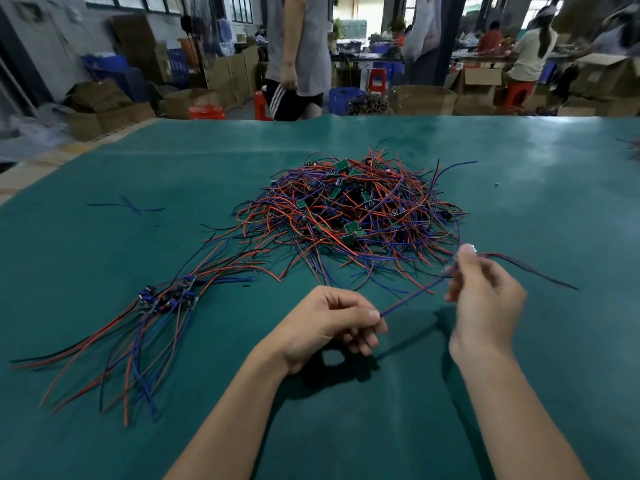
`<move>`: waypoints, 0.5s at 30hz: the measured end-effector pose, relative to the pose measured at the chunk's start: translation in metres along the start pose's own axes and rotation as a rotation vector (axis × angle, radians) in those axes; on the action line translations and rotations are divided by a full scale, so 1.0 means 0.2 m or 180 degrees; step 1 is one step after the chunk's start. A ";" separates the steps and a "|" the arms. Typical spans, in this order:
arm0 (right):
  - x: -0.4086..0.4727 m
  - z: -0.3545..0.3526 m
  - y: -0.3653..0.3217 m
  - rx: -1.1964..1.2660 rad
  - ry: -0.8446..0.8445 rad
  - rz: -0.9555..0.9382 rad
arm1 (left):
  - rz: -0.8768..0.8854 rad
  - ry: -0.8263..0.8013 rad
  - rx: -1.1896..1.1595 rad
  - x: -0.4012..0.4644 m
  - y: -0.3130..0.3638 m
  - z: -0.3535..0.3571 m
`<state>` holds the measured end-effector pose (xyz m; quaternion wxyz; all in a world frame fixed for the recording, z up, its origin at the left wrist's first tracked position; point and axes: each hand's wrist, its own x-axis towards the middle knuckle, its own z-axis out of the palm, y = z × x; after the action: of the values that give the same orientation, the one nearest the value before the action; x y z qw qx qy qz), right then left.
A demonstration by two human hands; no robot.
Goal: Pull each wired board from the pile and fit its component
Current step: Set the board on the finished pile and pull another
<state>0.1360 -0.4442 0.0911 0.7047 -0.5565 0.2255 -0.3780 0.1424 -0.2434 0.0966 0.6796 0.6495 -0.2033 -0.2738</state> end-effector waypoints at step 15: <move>-0.29 0.12 0.12 -0.2468 -0.2288 -0.1667 | -0.0021 0.1563 -0.0821 -0.04 0.09 -0.10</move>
<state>0.1252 -0.3827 0.0692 0.3652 -0.9038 -0.0506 -0.2172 0.1506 -0.2228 0.1129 0.7847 0.6052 0.0062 -0.1340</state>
